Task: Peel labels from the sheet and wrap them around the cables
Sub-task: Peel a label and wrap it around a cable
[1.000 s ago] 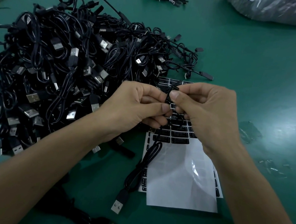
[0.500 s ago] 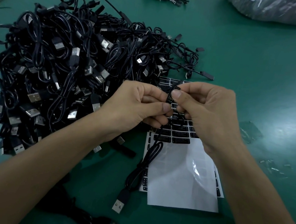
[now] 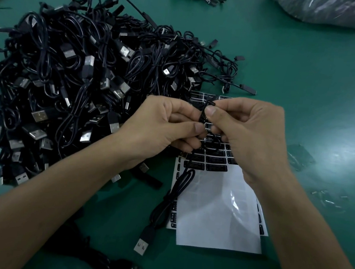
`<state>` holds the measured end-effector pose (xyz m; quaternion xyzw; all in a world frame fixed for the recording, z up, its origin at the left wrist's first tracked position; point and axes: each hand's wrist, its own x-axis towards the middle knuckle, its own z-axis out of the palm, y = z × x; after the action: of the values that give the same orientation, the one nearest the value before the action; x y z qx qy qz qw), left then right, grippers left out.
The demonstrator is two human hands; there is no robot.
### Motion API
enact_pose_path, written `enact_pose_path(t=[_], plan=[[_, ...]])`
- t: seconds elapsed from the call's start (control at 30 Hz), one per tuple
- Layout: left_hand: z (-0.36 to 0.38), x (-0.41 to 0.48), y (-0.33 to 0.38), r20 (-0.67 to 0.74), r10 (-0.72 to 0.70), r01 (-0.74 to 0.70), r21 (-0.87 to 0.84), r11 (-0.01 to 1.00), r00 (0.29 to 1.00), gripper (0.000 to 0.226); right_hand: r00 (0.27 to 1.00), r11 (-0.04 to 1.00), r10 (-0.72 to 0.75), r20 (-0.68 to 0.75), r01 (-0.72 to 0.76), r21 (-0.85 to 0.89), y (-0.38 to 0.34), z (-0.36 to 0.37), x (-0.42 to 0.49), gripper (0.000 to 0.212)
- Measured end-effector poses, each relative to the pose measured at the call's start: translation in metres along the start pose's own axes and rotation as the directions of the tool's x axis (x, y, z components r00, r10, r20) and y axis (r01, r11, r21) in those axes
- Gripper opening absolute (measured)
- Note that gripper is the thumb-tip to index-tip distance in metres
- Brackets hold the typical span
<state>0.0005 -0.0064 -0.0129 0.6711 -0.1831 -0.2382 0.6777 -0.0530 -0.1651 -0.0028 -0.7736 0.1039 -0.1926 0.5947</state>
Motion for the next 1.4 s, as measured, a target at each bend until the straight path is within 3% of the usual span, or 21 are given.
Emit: enact_pose_path(t=[0.2,1.07,1.27,1.4], plan=[[0.0004,-0.0011,0.0018,0.004,0.002,-0.002,0.0,1.0,1.0,0.026,1.0,1.0,-0.005,-0.01,0.005,-0.004,-0.0012,0.0007,-0.0004,0.014],[-0.0006,-0.0033,0.0017,0.018,0.063,-0.064,0.055,0.996,0.998,0.008,0.998,0.995,-0.061,-0.032,0.058,-0.082,-0.0008,-0.0019,-0.0008,0.012],[-0.0011,-0.0037,0.0029,0.007,0.058,-0.059,0.044,0.997,0.998,0.015,0.998,0.996,-0.066,-0.016,0.065,-0.064,0.0019,-0.0011,0.0004,0.013],[-0.0018,-0.0027,0.0019,0.006,0.05,-0.051,0.052,0.997,0.999,0.005,0.995,0.994,-0.095,0.009,0.095,-0.045,0.0041,-0.0016,0.0015,0.014]])
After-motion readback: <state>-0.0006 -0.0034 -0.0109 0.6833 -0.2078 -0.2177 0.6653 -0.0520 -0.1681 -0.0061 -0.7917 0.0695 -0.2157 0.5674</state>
